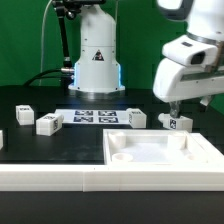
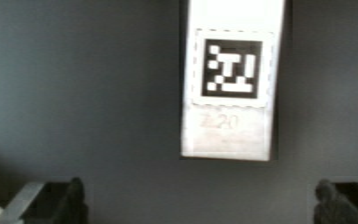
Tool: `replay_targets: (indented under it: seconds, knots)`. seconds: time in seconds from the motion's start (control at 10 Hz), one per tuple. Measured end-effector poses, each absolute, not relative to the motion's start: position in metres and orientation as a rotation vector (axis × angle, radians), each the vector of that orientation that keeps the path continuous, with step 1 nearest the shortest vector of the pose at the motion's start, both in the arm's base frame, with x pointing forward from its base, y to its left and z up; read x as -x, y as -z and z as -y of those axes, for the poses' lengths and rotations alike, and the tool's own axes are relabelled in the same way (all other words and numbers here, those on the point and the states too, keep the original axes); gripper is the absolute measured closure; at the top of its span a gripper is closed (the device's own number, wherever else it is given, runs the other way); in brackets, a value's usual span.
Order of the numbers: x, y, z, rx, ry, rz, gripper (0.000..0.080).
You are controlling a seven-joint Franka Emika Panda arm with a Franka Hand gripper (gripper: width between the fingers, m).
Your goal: Assemble one leg
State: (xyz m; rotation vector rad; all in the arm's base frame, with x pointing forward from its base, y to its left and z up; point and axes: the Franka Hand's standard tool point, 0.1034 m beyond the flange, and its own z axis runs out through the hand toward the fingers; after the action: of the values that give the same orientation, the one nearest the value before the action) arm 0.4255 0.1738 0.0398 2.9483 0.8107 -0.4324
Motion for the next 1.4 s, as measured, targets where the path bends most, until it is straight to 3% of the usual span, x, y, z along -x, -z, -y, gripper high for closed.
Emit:
replay_targets:
  seconds: [0.8,1.3,1.4]
  knots:
    - [-0.403,-0.013,-0.18,-2.608,1.193,-0.702,0.015]
    - [-0.4,-0.008,-0.173,-2.494,1.379,-0.668,0.015]
    - [-0.4,-0.008,-0.173,-2.494,1.379,-0.668,0.0273]
